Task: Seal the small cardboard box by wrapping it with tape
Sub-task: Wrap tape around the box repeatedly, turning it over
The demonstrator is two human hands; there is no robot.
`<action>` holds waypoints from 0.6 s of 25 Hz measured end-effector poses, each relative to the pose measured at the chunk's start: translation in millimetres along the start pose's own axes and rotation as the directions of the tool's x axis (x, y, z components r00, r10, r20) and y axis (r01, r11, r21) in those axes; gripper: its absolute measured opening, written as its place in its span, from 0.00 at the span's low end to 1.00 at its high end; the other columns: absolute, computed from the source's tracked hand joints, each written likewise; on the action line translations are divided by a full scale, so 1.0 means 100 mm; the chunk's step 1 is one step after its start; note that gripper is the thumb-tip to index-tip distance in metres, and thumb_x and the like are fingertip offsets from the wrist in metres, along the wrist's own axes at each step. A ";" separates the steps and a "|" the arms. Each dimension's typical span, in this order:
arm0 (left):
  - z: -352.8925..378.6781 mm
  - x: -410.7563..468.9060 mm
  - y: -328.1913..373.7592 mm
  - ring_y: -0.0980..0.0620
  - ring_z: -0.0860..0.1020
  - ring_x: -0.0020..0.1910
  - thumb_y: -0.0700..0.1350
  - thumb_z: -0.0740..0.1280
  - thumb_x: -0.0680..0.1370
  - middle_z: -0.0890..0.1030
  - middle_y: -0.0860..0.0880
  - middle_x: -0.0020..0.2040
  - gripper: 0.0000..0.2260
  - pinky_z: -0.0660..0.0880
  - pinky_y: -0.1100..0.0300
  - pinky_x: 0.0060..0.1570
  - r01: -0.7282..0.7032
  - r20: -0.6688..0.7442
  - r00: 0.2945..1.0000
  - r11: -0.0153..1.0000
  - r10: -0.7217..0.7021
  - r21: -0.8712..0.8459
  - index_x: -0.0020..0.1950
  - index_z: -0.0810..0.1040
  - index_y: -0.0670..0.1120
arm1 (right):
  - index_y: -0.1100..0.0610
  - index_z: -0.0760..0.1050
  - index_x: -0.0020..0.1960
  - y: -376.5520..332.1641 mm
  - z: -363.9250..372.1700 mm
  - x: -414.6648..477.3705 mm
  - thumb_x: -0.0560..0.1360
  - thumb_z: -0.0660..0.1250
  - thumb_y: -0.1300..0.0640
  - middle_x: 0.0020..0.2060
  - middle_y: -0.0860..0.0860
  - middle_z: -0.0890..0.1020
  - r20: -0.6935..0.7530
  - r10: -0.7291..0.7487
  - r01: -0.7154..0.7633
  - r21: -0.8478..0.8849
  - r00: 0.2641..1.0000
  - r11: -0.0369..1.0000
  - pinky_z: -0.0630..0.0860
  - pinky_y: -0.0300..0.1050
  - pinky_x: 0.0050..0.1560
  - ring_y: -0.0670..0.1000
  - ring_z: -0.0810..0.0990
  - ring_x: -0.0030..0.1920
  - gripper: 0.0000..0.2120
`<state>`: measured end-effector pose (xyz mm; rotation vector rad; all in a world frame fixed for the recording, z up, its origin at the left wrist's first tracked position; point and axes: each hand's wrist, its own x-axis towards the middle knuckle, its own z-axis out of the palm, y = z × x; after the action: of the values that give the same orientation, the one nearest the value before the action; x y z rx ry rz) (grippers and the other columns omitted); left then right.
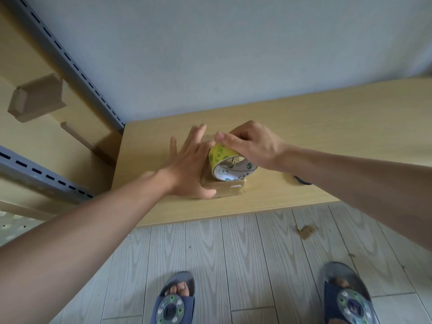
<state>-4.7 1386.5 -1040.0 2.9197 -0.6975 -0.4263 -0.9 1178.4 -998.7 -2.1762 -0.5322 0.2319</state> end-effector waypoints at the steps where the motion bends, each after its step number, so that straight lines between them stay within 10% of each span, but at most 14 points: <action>1: -0.04 0.03 0.05 0.46 0.29 0.79 0.71 0.67 0.61 0.32 0.47 0.81 0.56 0.36 0.29 0.74 -0.010 0.032 0.999 1.000 0.010 0.009 0.82 0.43 0.53 | 0.55 0.58 0.29 0.00 0.01 0.03 0.80 0.61 0.39 0.24 0.49 0.60 -0.008 0.002 -0.002 0.007 1.000 1.000 0.56 0.42 0.27 0.48 0.58 0.25 0.29; 7: 0.07 0.02 0.01 0.55 0.33 0.80 0.70 0.72 0.68 0.39 0.55 0.83 0.53 0.44 0.32 0.76 -0.100 -0.085 0.992 0.986 0.090 -0.129 0.83 0.47 0.56 | 0.63 0.70 0.29 -0.01 -0.05 0.05 0.78 0.62 0.36 0.20 0.52 0.73 0.129 0.043 -0.054 0.084 0.991 0.995 0.66 0.38 0.28 0.49 0.68 0.23 0.33; 15: 0.15 0.04 0.05 0.53 0.37 0.81 0.76 0.65 0.66 0.42 0.54 0.83 0.57 0.54 0.34 0.76 -0.069 -0.155 0.987 0.990 0.050 -0.122 0.83 0.47 0.47 | 0.57 0.63 0.26 0.23 -0.37 -0.12 0.79 0.66 0.44 0.23 0.52 0.62 0.113 0.018 0.000 -0.154 0.993 0.988 0.58 0.45 0.28 0.52 0.60 0.24 0.28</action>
<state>-8.0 1379.3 -1054.9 2.7679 -0.7061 -0.2298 8.3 1134.2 -994.3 -2.3251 -0.6225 0.3310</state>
